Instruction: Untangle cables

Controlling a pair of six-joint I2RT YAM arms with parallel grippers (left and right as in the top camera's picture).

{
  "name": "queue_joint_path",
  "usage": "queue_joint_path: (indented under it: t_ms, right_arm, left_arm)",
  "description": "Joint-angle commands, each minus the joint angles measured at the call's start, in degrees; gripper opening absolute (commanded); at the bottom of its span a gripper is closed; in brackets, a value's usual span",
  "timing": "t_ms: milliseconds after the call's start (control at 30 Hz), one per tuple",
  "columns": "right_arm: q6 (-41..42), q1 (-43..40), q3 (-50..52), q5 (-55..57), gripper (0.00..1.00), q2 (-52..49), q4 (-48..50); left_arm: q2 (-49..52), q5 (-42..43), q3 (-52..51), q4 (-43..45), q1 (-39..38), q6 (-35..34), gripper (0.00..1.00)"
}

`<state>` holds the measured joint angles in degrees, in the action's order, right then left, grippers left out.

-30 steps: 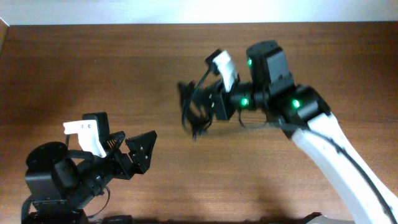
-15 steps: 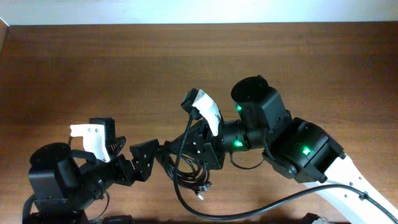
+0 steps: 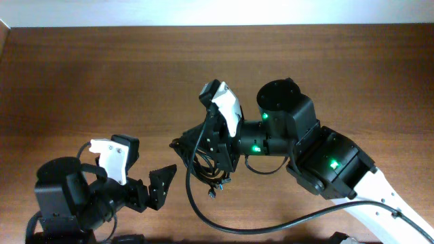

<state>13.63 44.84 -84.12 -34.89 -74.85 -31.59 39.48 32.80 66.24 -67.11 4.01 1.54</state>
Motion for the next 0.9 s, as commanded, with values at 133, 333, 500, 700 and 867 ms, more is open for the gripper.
queue_joint_path:
  t_ms: [133, 333, 500, 700, 867]
  right_arm:
    - [9.9, 0.4, -1.4, 0.4, 0.04, 0.7, 3.1]
    - [19.7, 0.4, -1.4, -2.2, 0.04, 0.7, 5.9]
    - [27.0, 0.4, -1.4, -5.2, 0.04, 0.7, 12.9]
    - [33.9, 0.5, -1.4, -7.2, 0.04, 0.6, 17.0]
    - [36.3, 0.5, -1.4, -11.2, 0.04, 0.6, 20.2]
  left_arm:
    - [-0.2, 0.9, 0.6, -0.2, -0.1, 1.5, 0.91]
    - [-0.2, 0.9, 0.6, 0.6, -0.1, 0.6, 0.99]
    - [-0.2, 0.9, 0.6, 0.7, -0.1, 0.6, 0.99]
    - [-0.2, 0.9, 0.6, 2.0, -0.1, 0.6, 0.99]
    - [-0.2, 0.9, 0.6, 2.4, -0.1, 0.6, 0.29]
